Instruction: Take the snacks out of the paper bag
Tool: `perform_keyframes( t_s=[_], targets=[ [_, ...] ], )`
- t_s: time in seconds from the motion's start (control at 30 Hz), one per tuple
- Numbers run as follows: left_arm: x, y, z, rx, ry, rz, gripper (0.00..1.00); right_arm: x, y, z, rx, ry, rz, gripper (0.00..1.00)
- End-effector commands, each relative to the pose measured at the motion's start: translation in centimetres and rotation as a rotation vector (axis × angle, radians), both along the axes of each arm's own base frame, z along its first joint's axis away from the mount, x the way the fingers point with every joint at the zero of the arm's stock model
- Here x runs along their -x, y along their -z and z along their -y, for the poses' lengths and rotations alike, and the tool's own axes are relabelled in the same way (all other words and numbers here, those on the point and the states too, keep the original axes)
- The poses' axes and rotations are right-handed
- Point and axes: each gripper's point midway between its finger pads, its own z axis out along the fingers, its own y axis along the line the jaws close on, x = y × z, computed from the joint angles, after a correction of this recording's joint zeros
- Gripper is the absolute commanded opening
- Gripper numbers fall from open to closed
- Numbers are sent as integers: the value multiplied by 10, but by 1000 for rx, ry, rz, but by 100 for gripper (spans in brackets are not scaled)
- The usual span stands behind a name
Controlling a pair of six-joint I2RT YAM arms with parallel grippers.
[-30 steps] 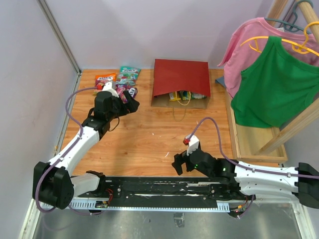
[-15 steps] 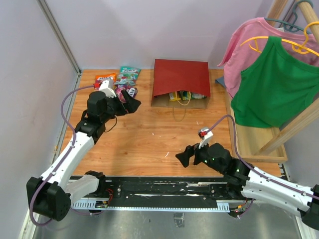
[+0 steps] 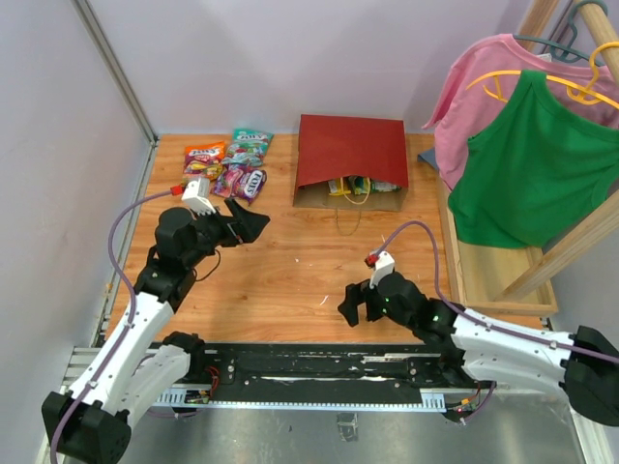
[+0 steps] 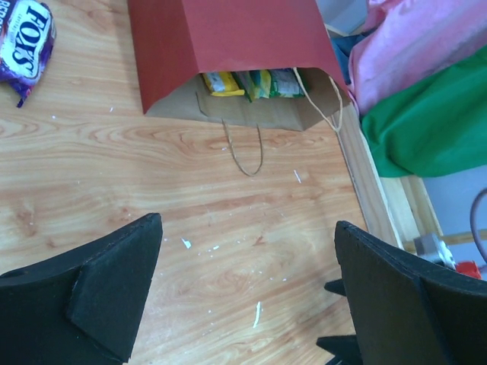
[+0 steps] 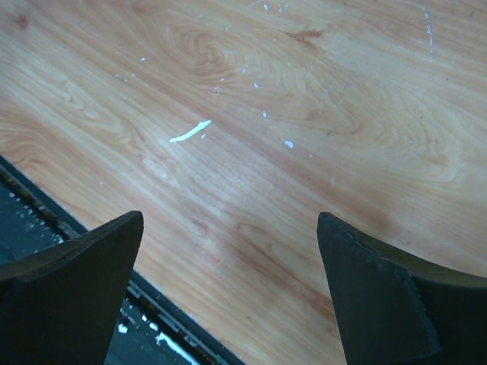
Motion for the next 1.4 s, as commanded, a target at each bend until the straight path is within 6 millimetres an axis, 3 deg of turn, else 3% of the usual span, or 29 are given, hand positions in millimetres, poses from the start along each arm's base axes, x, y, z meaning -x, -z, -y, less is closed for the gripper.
perform_keyframes(
  t_s=[0.0, 0.2, 0.53, 0.73, 1.03, 1.13, 1.37],
  targets=[
    [11, 1, 5, 48, 32, 43, 100, -27, -18, -15, -32, 11, 55, 98],
    [10, 10, 7, 39, 43, 37, 100, -59, -19, -22, -73, 4, 6, 95],
    [10, 9, 10, 51, 61, 57, 100, -111, -32, 23, -121, 160, 40, 76],
    [10, 3, 11, 83, 56, 84, 100, -131, -30, 39, -127, 236, 34, 70],
    [16, -2, 12, 96, 71, 97, 100, -175, -47, 40, -108, 319, 97, 63],
    [18, -5, 11, 97, 73, 107, 100, -192, -52, 46, -110, 395, 137, 60],
    [23, -13, 10, 98, 76, 120, 100, -230, -48, 65, -236, 689, 165, 61]
  ],
)
